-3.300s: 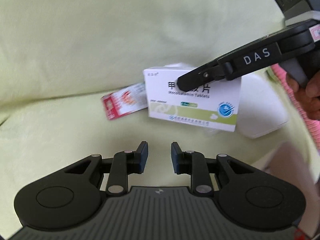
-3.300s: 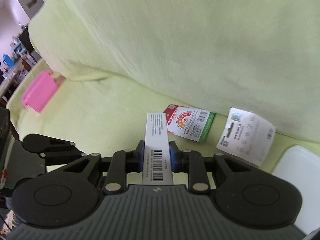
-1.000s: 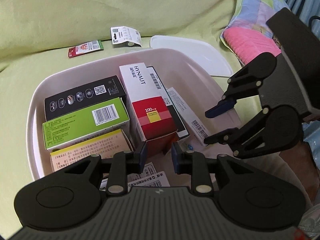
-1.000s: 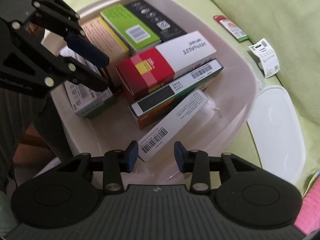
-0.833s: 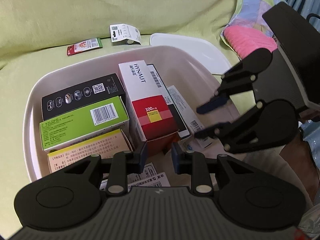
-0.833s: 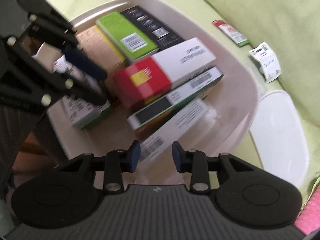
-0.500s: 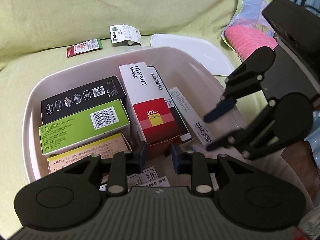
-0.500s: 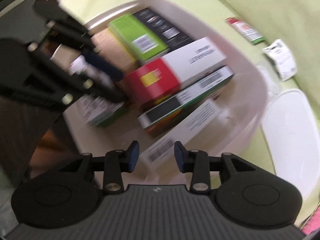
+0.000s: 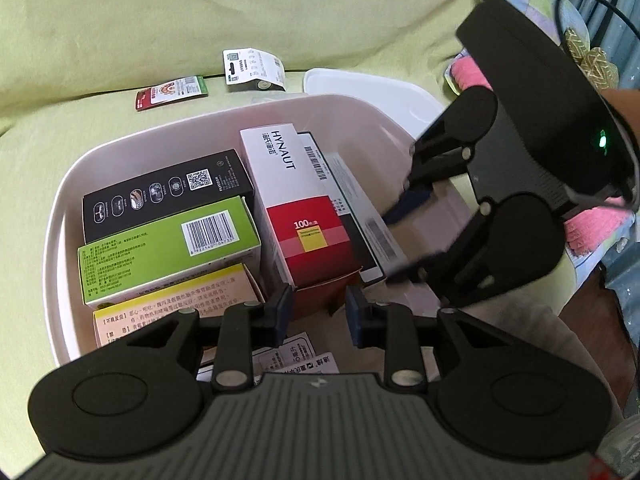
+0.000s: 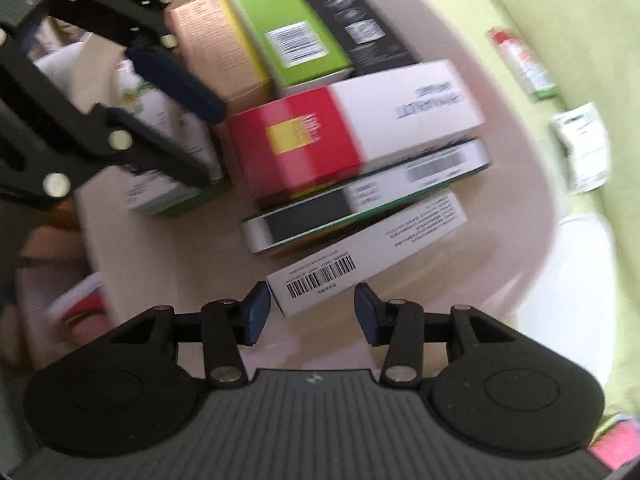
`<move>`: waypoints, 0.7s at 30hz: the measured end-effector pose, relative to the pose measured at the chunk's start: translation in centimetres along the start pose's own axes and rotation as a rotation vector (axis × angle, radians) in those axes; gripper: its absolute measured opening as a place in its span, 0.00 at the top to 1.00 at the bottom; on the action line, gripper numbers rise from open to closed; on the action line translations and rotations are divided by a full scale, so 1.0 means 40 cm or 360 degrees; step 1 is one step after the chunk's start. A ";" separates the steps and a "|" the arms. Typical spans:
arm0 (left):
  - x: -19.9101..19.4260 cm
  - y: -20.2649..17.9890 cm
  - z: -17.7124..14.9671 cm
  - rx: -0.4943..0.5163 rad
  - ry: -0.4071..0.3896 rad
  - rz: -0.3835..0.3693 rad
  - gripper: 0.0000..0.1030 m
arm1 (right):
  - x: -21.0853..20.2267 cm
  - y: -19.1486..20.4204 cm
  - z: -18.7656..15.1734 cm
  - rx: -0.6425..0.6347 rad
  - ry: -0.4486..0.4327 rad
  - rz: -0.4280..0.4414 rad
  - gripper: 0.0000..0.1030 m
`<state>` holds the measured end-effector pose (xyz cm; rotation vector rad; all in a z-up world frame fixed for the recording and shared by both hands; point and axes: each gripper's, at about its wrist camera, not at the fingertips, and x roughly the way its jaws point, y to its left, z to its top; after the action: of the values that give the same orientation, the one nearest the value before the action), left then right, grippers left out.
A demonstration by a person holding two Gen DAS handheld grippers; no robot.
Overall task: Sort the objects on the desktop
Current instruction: 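Lower the mecobalamin box into the bin beside the HYNAUT box and open the right gripper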
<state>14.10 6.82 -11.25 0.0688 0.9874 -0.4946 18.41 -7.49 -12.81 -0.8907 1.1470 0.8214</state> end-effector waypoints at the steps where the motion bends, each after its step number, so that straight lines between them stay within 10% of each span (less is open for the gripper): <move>1: 0.002 0.000 0.000 -0.0002 0.0000 0.0001 0.67 | -0.002 -0.005 -0.003 0.0026 -0.0040 -0.0010 0.61; 21: 0.022 -0.002 0.001 0.0015 0.0021 0.0054 0.67 | -0.006 0.012 -0.049 0.0144 -0.0205 -0.0107 0.70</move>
<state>14.48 6.42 -11.92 0.0972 0.9956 -0.4679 17.16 -9.07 -12.97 -0.7859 1.0283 0.7555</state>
